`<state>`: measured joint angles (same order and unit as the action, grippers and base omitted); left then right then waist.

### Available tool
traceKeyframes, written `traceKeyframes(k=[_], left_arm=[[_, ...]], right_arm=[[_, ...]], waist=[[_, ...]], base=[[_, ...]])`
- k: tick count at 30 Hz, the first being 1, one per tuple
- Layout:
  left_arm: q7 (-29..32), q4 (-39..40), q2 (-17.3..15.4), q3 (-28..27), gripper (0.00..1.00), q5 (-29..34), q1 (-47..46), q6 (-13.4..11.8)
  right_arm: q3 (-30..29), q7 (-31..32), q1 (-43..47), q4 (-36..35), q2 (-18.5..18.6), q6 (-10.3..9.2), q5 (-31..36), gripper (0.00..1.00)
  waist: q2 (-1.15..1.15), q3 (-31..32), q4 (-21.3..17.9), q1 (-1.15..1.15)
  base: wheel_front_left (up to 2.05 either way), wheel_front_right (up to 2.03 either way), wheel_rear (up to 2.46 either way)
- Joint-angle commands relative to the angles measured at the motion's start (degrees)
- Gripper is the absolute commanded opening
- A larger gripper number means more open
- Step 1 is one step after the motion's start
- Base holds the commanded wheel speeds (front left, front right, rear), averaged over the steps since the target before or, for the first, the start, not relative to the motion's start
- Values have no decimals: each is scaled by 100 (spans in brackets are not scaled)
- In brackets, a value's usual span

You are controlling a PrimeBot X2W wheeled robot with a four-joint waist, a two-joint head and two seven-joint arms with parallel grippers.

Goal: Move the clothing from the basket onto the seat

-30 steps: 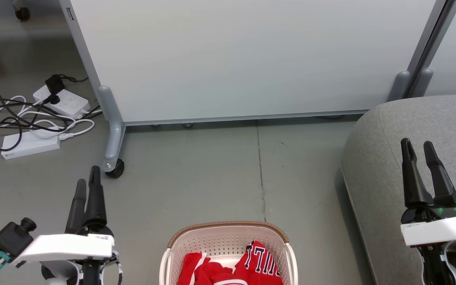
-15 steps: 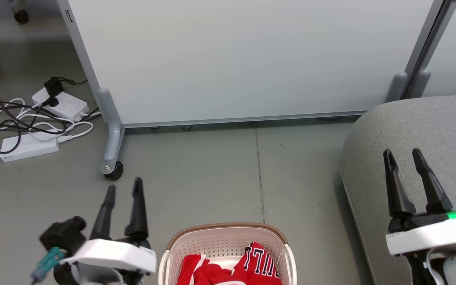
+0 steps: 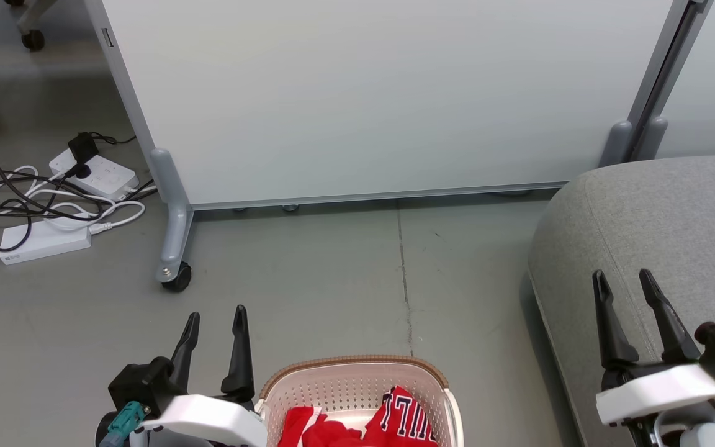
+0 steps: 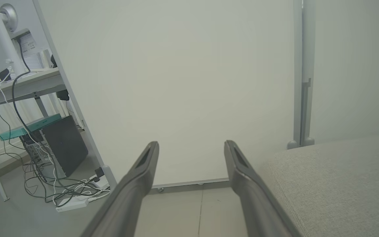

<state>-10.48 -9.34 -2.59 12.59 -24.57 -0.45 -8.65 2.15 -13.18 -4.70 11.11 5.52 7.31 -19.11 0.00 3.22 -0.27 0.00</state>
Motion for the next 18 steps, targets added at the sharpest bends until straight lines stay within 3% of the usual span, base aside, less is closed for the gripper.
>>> traceKeyframes(k=[1, 18], left_arm=[[-49, 53, -28, 16, 100, 145, -11, -51], [-248, -19, -35, 108, 100, 688, 93, -174]], right_arm=[[-57, -54, 32, 58, -6, 21, 206, 100], [-138, -120, 35, 372, -136, 24, 1014, 100]], waist=[[0, 7, -5, 0], [0, 47, -108, 0]], base=[[0, 0, 0], [0, 0, 0]])
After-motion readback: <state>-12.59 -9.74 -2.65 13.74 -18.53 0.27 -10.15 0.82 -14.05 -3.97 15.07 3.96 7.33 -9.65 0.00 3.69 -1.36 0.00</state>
